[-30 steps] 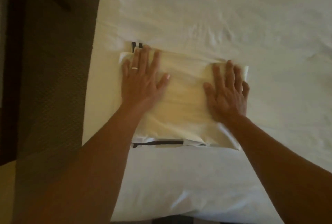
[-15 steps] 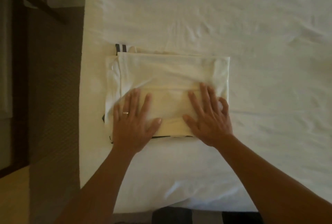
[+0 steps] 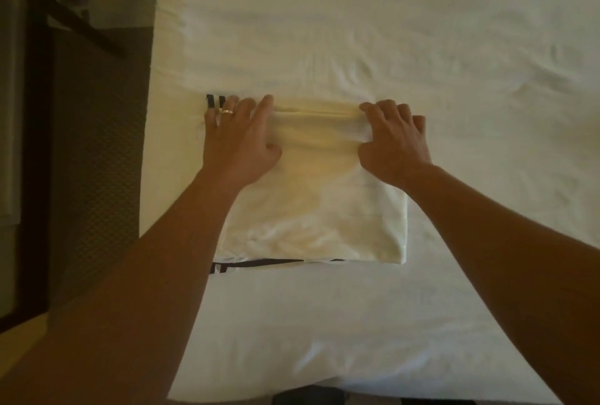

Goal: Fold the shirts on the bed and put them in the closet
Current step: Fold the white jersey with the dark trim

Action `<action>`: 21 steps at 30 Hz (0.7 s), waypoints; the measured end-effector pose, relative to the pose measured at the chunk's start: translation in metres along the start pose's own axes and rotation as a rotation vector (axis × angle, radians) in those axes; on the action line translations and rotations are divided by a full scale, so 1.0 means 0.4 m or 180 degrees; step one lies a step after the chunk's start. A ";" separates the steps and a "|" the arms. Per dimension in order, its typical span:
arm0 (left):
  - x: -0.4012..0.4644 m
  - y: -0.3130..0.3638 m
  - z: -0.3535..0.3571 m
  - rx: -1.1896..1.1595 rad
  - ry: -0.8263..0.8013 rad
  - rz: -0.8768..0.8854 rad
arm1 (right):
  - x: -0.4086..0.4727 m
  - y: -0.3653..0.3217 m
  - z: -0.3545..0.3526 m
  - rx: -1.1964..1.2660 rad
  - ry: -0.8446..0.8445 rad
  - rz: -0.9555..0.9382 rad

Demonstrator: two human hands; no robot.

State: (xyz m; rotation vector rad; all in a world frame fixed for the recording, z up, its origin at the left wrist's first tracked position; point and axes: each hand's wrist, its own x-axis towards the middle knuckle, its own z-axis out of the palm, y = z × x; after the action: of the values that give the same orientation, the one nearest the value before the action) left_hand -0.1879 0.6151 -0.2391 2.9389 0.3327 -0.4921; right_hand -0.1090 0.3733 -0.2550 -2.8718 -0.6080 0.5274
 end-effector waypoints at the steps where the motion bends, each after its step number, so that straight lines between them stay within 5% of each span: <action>1: 0.014 -0.004 -0.002 0.0061 -0.0087 0.0018 | 0.011 0.001 -0.005 -0.0062 -0.0093 -0.0001; 9: -0.027 -0.016 -0.038 0.0143 0.0476 0.0272 | -0.005 0.018 -0.074 -0.0378 -0.0157 -0.0282; 15: -0.110 0.011 -0.180 -0.0200 0.1061 0.0610 | -0.063 0.027 -0.235 0.0612 0.0009 -0.0365; 21: -0.212 0.072 -0.312 -0.0086 0.1597 0.0460 | -0.135 0.044 -0.351 0.1097 0.1052 -0.0862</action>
State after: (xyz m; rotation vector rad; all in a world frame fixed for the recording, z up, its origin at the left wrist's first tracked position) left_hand -0.2212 0.5931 -0.0907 2.9911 0.1718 0.2741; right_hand -0.0966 0.3234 -0.1124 -2.4250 -0.7472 0.0983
